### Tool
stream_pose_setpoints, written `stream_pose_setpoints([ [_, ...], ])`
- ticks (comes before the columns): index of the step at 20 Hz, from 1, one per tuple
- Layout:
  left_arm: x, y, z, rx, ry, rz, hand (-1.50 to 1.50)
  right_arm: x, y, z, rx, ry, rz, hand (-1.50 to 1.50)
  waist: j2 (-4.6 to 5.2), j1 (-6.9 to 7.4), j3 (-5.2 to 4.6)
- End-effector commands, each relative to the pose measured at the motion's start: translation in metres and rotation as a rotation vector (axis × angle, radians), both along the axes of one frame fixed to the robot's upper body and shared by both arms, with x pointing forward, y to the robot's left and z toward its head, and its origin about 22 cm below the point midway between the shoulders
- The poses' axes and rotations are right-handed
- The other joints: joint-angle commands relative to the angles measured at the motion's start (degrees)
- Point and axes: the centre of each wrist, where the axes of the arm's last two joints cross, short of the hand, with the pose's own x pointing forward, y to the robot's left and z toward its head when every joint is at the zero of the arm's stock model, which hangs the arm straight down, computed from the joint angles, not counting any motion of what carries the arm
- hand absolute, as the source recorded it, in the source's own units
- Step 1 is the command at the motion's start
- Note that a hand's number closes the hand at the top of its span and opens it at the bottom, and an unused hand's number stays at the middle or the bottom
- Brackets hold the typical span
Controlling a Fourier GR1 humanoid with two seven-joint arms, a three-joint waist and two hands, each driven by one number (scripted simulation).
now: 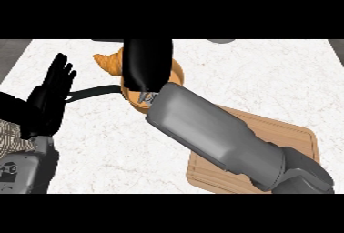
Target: Pick the croissant from the cutting board and place it in the pot
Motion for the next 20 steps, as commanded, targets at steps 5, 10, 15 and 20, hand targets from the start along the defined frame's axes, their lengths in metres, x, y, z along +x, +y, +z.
stream_pose_setpoints([
  [5, -0.005, 0.012, -0.007, 0.007, 0.001, -0.012, 0.00, 0.039, -0.026, -0.042, 0.122, 0.147, -0.101, 1.50, 0.80, 1.34, 0.02],
  [10, 0.005, -0.016, -0.001, -0.014, -0.014, -0.020, 0.00, 0.044, -0.040, -0.057, 0.264, 0.260, -0.050, -1.50, 0.81, 0.94, 0.11],
  [15, -0.002, -0.014, 0.000, -0.022, -0.004, -0.030, 0.00, 0.042, -0.046, -0.061, 0.448, 0.256, 0.069, -1.50, 0.91, 2.00, 0.17],
  [20, 0.002, -0.017, -0.006, -0.012, -0.008, -0.023, 0.00, 0.038, -0.039, -0.028, 0.692, 0.119, 0.155, -1.50, 0.79, 1.65, 0.15],
])
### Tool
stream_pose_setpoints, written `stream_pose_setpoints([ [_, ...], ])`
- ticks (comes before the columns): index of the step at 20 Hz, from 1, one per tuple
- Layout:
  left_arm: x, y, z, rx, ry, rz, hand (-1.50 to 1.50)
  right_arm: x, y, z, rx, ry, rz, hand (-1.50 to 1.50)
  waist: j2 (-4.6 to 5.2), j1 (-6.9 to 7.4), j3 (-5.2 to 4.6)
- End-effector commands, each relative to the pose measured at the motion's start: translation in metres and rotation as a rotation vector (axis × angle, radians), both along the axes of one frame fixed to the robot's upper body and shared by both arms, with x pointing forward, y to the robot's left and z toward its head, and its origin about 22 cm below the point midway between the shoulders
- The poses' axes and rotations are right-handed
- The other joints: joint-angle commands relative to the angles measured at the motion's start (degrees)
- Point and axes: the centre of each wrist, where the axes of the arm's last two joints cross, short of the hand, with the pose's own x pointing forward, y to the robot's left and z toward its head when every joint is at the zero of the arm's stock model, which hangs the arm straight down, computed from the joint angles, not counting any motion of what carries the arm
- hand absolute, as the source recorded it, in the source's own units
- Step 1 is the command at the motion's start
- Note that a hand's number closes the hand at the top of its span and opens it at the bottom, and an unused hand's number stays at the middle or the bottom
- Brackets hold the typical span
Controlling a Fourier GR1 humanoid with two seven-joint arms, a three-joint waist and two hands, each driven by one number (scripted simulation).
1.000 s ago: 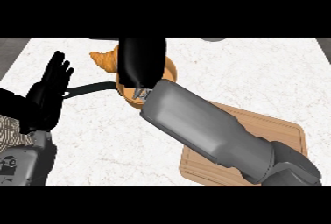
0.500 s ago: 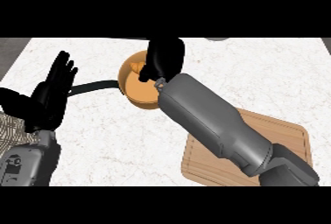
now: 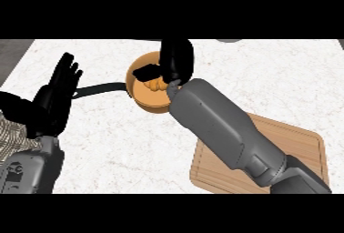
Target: Pick the croissant from the cutting board and place it in the pot
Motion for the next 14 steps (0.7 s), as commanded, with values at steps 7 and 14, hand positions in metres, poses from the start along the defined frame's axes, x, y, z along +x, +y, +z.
stream_pose_setpoints([
  [7, -0.004, 0.011, 0.009, -0.003, 0.009, 0.056, 0.00, 0.005, -0.031, -0.006, 0.350, -0.098, 0.020, -1.50, -1.05, -3.70, 0.02],
  [14, -0.012, 0.026, -0.012, -0.006, 0.021, 0.079, 0.00, 0.009, -0.069, 0.005, 0.373, -0.086, 0.073, -1.50, -1.46, -5.10, -0.05],
])
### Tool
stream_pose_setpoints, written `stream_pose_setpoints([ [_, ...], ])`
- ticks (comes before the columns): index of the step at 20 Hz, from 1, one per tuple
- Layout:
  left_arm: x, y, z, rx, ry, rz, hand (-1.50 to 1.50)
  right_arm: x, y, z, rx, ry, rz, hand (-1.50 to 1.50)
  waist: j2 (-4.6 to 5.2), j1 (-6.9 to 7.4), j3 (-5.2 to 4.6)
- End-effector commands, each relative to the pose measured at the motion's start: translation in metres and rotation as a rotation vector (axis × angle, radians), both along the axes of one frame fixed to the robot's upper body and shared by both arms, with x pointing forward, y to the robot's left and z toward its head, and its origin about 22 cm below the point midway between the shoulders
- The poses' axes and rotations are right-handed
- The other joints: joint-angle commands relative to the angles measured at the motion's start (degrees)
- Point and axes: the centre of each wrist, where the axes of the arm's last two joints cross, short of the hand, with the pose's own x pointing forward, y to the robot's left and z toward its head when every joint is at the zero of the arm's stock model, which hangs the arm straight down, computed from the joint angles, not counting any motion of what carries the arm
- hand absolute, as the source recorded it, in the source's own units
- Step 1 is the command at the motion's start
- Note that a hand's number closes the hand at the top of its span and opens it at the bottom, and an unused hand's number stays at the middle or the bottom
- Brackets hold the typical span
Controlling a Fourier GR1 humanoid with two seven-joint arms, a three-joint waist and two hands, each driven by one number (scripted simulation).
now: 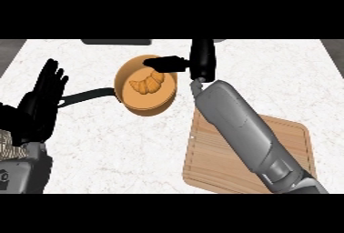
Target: Pick the croissant from the cutting board and place it in the pot
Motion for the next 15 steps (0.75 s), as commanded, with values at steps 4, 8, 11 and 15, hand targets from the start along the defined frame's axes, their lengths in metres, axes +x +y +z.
stream_pose_setpoints([
  [4, -0.011, 0.001, -0.002, -0.001, 0.011, 0.021, 0.00, -0.017, -0.057, 0.001, 0.017, -0.006, 0.059, -1.50, -0.40, -1.17, -0.01],
  [8, -0.008, 0.001, 0.001, 0.003, 0.008, 0.014, 0.00, -0.024, -0.083, -0.002, -0.004, 0.021, 0.086, -1.50, -0.32, -1.08, -0.02],
  [11, 0.003, 0.009, -0.001, 0.011, -0.004, 0.037, 0.00, -0.035, -0.095, -0.013, -0.015, 0.015, 0.070, -1.50, -0.25, -1.06, -0.03],
  [15, -0.014, 0.006, -0.011, 0.005, -0.002, 0.031, 0.00, -0.041, -0.133, -0.004, -0.009, 0.036, 0.074, -1.50, -0.32, -1.13, -0.02],
])
